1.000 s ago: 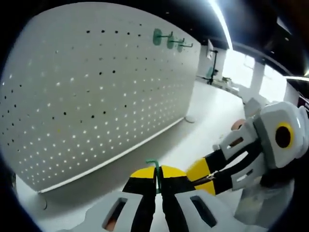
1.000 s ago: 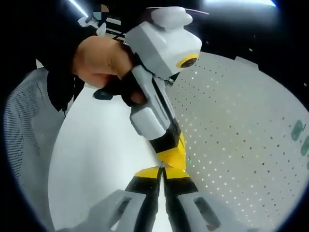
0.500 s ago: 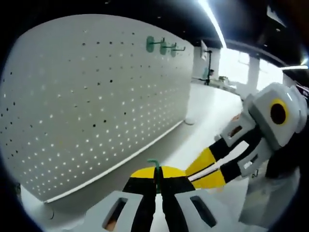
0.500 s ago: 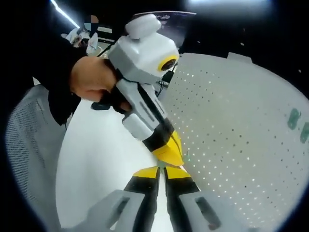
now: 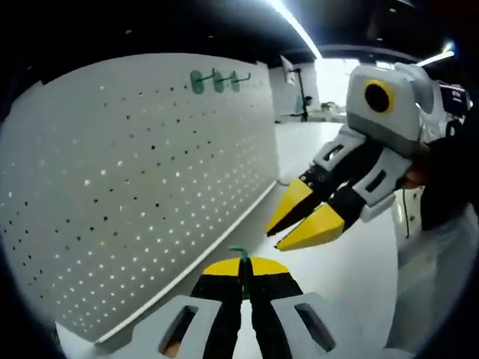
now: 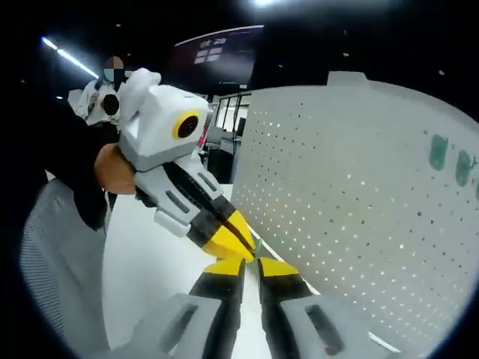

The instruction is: Insert the hook assembly into the mounting plate slot until the hook locks in place.

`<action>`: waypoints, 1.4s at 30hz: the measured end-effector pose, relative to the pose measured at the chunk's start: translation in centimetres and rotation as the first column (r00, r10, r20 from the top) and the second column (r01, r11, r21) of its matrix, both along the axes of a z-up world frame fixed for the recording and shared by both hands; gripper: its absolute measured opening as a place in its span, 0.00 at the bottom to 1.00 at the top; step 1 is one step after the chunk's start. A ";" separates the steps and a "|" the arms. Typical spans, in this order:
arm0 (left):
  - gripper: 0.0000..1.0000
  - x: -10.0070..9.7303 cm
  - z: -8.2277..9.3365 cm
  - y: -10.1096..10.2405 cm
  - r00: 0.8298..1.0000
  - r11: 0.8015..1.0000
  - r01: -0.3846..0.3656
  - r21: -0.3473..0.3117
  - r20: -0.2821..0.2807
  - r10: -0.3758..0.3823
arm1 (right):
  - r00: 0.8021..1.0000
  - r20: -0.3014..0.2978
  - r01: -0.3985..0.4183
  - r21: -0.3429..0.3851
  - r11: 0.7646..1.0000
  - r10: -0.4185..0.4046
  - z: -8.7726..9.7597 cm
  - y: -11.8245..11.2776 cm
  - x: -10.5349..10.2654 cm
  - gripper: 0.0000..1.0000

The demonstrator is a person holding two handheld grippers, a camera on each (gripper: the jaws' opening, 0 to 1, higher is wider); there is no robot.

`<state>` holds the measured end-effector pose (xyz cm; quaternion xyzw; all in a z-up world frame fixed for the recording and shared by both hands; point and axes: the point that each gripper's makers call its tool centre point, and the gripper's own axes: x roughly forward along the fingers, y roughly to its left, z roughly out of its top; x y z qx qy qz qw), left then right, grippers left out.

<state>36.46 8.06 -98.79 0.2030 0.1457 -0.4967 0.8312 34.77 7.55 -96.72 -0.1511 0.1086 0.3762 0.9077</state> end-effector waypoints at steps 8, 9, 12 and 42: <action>0.02 -1.0 -0.1 -0.3 0.994 0.995 0.060 0.077 0.086 -0.066 | 0.997 -0.082 0.009 0.073 0.997 -0.002 -0.1 0.1 0.1 0.06; 0.02 -1.1 -0.2 -0.3 0.992 0.994 0.067 0.085 0.097 -0.076 | 0.995 -0.100 0.014 0.091 0.996 -0.005 -0.1 0.1 0.2 0.06; 0.02 -1.4 -0.2 -0.5 0.990 0.992 0.079 0.100 0.111 -0.090 | 0.991 -0.132 0.013 0.109 0.994 0.001 -0.2 0.2 0.2 0.07; 0.02 -2.7 -0.1 -0.9 0.962 0.975 0.159 0.153 0.200 -0.188 | 0.935 -0.350 0.035 0.244 0.969 0.055 -1.2 0.6 -0.7 0.01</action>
